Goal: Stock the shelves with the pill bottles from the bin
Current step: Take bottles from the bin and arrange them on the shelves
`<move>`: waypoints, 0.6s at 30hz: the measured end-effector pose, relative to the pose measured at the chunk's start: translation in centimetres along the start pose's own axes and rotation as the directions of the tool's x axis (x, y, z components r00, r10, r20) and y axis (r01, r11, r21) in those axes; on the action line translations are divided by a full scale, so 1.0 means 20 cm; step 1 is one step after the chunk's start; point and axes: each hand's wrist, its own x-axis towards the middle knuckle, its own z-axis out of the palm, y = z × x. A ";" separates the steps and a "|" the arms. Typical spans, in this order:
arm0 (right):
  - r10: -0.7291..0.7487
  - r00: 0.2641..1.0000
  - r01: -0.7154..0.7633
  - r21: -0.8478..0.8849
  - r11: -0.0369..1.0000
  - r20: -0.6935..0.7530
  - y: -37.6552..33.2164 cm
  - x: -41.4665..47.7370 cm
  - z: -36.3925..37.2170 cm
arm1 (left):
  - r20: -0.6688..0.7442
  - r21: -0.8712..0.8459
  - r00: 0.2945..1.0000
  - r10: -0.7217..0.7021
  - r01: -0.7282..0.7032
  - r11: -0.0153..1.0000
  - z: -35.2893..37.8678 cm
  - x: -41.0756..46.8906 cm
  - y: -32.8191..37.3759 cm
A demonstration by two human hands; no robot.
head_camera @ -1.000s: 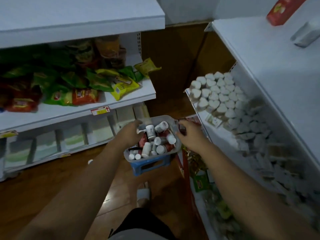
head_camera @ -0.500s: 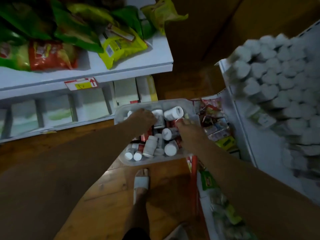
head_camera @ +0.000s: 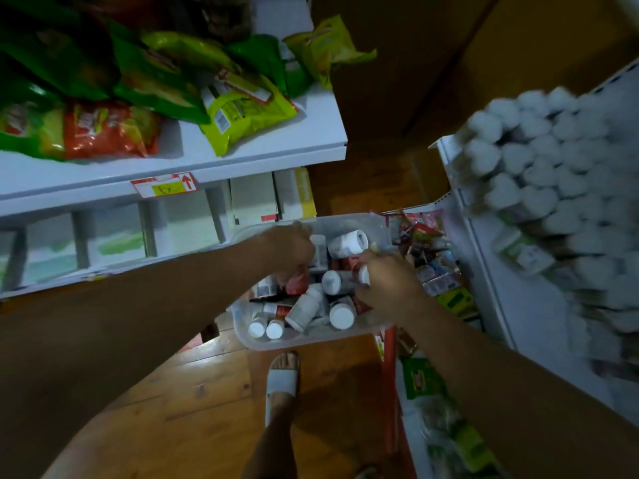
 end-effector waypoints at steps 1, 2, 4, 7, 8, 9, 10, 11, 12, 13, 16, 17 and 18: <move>0.033 0.999 -0.030 0.190 0.981 -0.016 -0.01 -0.04 -0.06 | -0.032 -0.100 0.999 0.004 -0.007 0.995 -0.07 -0.05 -0.01; 0.073 0.997 -0.054 0.373 0.926 -0.038 -0.02 -0.09 -0.13 | -0.077 -0.191 0.997 0.005 -0.019 0.981 -0.16 -0.12 -0.03; 0.148 0.983 -0.055 0.601 0.797 -0.107 -0.03 -0.23 -0.29 | -0.171 -0.371 0.985 0.007 -0.071 0.926 -0.34 -0.25 -0.05; 0.259 0.921 0.052 0.750 0.659 -0.291 -0.04 -0.52 -0.59 | -0.344 -0.604 0.939 -0.004 -0.218 0.767 -0.64 -0.47 -0.01; 0.301 0.887 0.095 0.779 0.620 -0.349 -0.04 -0.63 -0.70 | -0.410 -0.652 0.912 -0.028 -0.271 0.708 -0.75 -0.54 0.03; 0.341 0.850 0.143 0.799 0.584 -0.401 -0.03 -0.74 -0.81 | -0.475 -0.693 0.878 -0.064 -0.328 0.642 -0.86 -0.62 0.07; 0.379 0.815 0.194 0.823 0.534 -0.439 -0.03 -0.85 -0.93 | -0.534 -0.730 0.840 -0.099 -0.399 0.555 -0.96 -0.68 0.13; 0.418 0.779 0.250 0.843 0.476 -0.467 -0.02 -0.96 -1.04 | -0.590 -0.749 0.797 -0.131 -0.479 0.458 -1.07 -0.75 0.20; 0.454 0.738 0.318 0.851 0.418 -0.499 -0.02 -1.07 -1.14 | -0.639 -0.749 0.750 -0.168 -0.557 0.358 -1.17 -0.80 0.28; 0.485 0.693 0.395 0.843 0.364 -0.534 -0.01 -1.18 -1.24 | -0.673 -0.738 0.708 -0.213 -0.622 0.262 -1.27 -0.84 0.36; 0.613 0.565 0.571 0.798 0.192 -0.552 0.04 -1.50 -1.49 | -0.709 -0.669 0.651 -0.269 -0.743 -0.034 -1.56 -0.94 0.63; 0.663 0.523 0.613 0.777 0.144 -0.536 0.07 -1.59 -1.54 | -0.717 -0.639 0.649 -0.255 -0.758 -0.131 -1.65 -0.96 0.73; 0.707 0.483 0.653 0.750 0.103 -0.517 0.10 -1.68 -1.59 | -0.726 -0.610 0.645 -0.237 -0.764 -0.210 -1.74 -0.99 0.83</move>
